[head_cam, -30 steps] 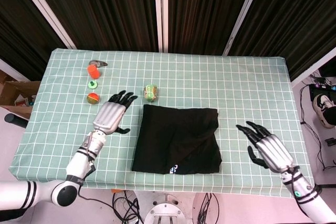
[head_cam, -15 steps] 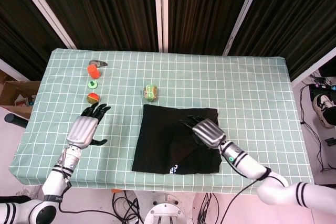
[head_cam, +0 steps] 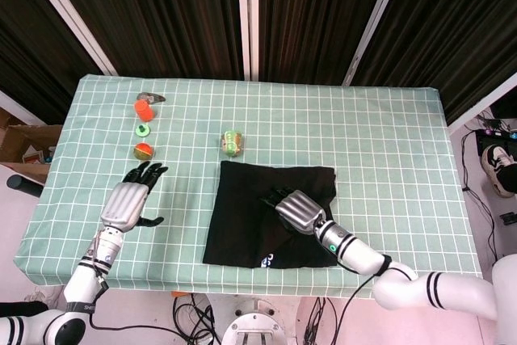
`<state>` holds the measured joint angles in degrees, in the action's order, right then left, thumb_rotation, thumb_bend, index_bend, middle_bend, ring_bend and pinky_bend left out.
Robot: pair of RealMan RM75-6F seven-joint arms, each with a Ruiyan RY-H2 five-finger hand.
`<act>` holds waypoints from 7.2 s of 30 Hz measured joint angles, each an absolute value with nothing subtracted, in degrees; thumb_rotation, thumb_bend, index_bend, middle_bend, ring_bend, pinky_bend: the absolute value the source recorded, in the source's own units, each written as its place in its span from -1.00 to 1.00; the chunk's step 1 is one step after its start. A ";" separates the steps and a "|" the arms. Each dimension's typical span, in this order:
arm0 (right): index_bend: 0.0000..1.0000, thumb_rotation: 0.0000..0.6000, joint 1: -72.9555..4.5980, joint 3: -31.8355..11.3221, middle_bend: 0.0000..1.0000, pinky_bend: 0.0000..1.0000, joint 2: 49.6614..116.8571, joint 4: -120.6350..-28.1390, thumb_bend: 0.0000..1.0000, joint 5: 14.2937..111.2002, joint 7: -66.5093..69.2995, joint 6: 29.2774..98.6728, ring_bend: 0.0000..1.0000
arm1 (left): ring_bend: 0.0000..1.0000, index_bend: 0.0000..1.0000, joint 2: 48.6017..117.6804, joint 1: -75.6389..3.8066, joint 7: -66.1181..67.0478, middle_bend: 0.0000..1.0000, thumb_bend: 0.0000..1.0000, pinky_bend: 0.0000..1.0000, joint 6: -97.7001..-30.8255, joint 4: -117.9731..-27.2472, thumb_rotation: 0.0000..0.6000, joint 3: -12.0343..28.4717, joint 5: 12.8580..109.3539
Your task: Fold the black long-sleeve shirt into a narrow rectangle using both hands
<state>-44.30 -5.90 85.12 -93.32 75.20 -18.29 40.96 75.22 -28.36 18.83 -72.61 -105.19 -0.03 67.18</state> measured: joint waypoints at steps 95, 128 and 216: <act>-0.60 1.00 -16.13 9.15 -0.46 -0.41 61.28 -95.32 0.32 105.60 2.80 90.04 -0.59 | -0.98 -0.55 89.63 -31.71 7.15 -0.78 -0.91 -0.71 -69.36 -71.08 1.00 -0.92 93.44; -0.60 1.00 -13.13 5.44 -0.47 -0.41 62.00 -97.38 0.32 104.96 3.58 88.12 -0.59 | -0.98 -0.42 116.64 -36.52 -14.91 -0.80 -0.68 -0.69 -83.22 -25.77 1.00 -5.92 105.35; -0.59 1.00 -9.66 3.40 -0.47 -0.42 67.44 -84.95 0.32 103.60 15.59 92.45 -0.59 | -0.91 0.08 105.91 -51.30 20.92 -0.60 0.17 -0.70 -52.10 -70.86 1.00 8.79 83.95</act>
<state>-9.66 3.40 67.44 -84.95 103.60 15.59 92.45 105.91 -51.30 20.92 -52.10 -70.86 8.79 83.95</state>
